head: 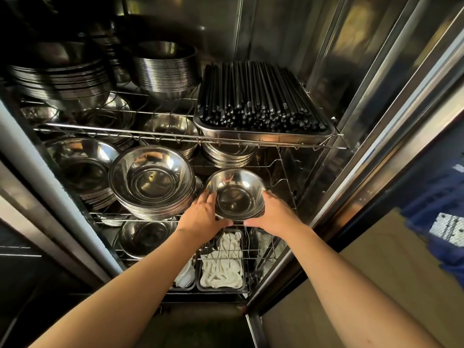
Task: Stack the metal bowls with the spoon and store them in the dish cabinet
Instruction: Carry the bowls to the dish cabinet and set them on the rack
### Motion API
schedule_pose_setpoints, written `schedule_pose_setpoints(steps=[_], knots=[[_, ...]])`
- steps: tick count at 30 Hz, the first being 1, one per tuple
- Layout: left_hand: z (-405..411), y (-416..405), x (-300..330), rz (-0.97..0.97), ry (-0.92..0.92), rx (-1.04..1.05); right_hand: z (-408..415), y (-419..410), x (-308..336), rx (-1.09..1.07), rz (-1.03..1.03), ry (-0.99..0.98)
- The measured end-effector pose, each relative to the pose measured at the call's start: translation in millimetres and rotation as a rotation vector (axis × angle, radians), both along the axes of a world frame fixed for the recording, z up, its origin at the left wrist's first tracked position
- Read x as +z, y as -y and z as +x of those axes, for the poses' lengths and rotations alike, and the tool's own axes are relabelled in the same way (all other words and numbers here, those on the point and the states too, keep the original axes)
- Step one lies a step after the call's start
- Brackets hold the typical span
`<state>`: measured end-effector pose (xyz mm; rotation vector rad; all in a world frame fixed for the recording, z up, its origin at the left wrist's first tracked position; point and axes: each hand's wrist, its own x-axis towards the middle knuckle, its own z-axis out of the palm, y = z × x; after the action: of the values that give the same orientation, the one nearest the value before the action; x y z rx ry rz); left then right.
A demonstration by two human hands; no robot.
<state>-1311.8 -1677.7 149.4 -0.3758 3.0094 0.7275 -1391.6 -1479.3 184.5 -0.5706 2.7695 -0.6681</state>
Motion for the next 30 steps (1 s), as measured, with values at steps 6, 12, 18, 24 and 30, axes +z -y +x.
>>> schedule_pose_setpoints(steps=[6,12,18,24,30], knots=[[10,1,-2,0.026,-0.011,0.048,4,9,3,0.027,0.024,0.001],[14,0,1,0.037,-0.033,0.060,8,14,-2,0.037,0.008,-0.010],[19,-3,2,-0.044,-0.058,0.046,1,12,0,0.058,0.069,0.031],[18,-12,6,-0.021,-0.092,0.046,-7,14,1,0.081,-0.010,0.040],[15,-9,7,0.014,-0.071,0.051,-1,15,-5,0.066,-0.021,-0.037]])
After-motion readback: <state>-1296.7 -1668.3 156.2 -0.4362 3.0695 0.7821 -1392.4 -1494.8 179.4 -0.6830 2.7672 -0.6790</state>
